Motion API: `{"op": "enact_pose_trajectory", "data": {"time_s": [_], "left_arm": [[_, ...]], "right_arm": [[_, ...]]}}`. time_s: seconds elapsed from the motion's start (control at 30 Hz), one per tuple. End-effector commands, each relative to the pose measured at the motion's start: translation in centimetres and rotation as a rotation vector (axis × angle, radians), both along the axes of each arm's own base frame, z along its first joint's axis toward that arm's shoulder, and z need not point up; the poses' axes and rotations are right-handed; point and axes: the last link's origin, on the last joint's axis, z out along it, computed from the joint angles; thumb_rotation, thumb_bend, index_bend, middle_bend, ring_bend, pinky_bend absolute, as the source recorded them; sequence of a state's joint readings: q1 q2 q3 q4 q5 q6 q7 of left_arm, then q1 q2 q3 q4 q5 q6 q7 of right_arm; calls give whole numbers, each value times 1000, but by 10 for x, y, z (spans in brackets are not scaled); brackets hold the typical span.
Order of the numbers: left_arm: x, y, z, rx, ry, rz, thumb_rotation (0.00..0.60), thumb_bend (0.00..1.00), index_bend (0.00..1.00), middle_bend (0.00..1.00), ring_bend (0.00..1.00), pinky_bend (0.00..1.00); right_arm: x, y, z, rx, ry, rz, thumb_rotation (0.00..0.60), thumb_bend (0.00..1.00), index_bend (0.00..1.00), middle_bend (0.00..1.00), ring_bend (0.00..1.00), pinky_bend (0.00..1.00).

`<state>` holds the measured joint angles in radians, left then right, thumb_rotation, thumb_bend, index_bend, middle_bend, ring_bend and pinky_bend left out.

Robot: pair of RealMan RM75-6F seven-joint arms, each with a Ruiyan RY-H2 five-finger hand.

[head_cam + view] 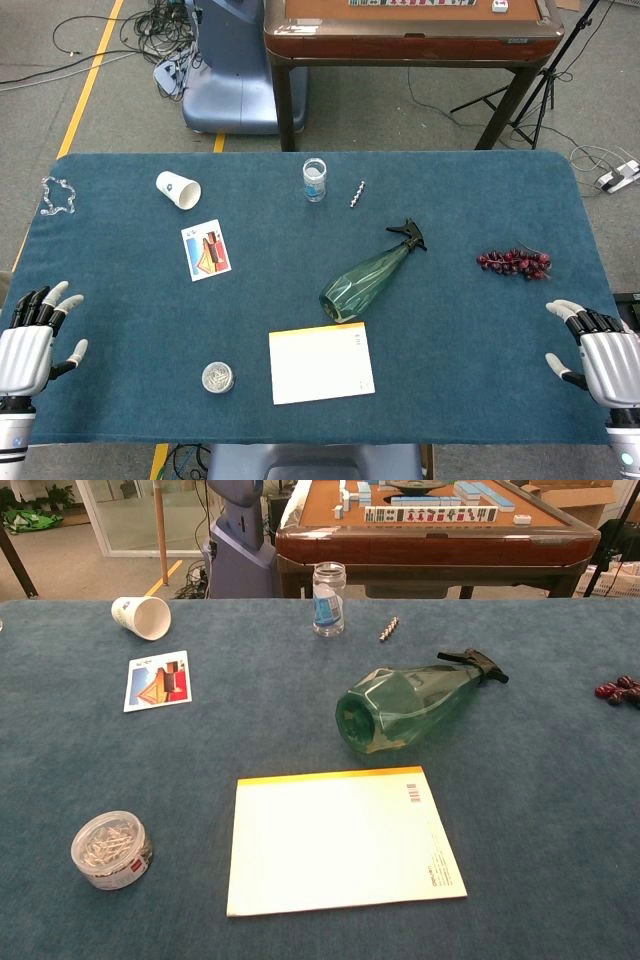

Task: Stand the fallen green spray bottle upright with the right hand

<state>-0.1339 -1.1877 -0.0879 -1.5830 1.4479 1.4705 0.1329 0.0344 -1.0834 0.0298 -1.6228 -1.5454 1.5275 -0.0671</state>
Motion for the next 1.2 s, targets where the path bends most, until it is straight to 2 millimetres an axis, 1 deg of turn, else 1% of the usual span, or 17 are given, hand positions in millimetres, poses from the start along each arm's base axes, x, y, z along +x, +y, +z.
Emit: {"op": "enact_pose_trajectory", "data": {"time_s": [0.03,0.2,0.4,0.43,0.5,0.6,0.63,0.77,0.8,0.83,0.93,1.13,1.2], "left_arm": [[1,1,-1,1,-4,-3,600,334,216,73,43,35],[2,0,-1,-2,-7,-7,600,335,216,73,43,35],[2,-3,1,-4,-13,-11,600,335,217,72,43,35],[2,-4,1,-6,-14,-12,600,335,217,72,43,35],[2,-5,1,-10,-13,-13,600,335,217,72,43,35],[2,-4,0,-10,-16,-15,600,335,216,73,43,35],[2,-5,0,-9,-17,-14,600,334,217,73,43,35],[2,-7,1,-8,-20,-15,600,335,216,73,43,35],[-2,-24,9,6,-14,0,600,335,216,72,43,35],[-1,-32,13,0,-14,-4,600,334,217,73,43,35],[-1,-35,15,-5,-16,-7,600,335,216,73,43,35],[2,-38,16,-3,-18,-14,600,335,216,73,43,35],[3,-39,17,-2,-19,-14,600,335,216,73,43,35]], "right_arm": [[0,2,1,-1,-3,5,600,161,258,263,268,349],[2,3,2,8,-4,18,600,162,258,263,268,349],[9,-2,1,40,3,55,600,161,259,263,268,349],[10,-4,0,51,6,62,600,165,259,263,268,349],[15,-10,-2,80,10,80,600,206,259,263,268,349],[26,-22,-5,130,17,119,600,320,256,263,268,349],[31,-26,-7,147,22,132,600,372,251,263,268,349],[55,-48,-17,224,42,207,600,548,243,263,258,349],[60,-54,-20,240,44,222,600,585,243,263,251,349],[68,-61,-25,265,46,243,600,631,243,263,244,349],[86,-78,-37,327,48,287,600,745,242,262,232,349],[133,-115,-72,452,58,397,600,871,242,261,222,328],[141,-119,-79,468,54,413,600,892,242,261,220,316]]}}
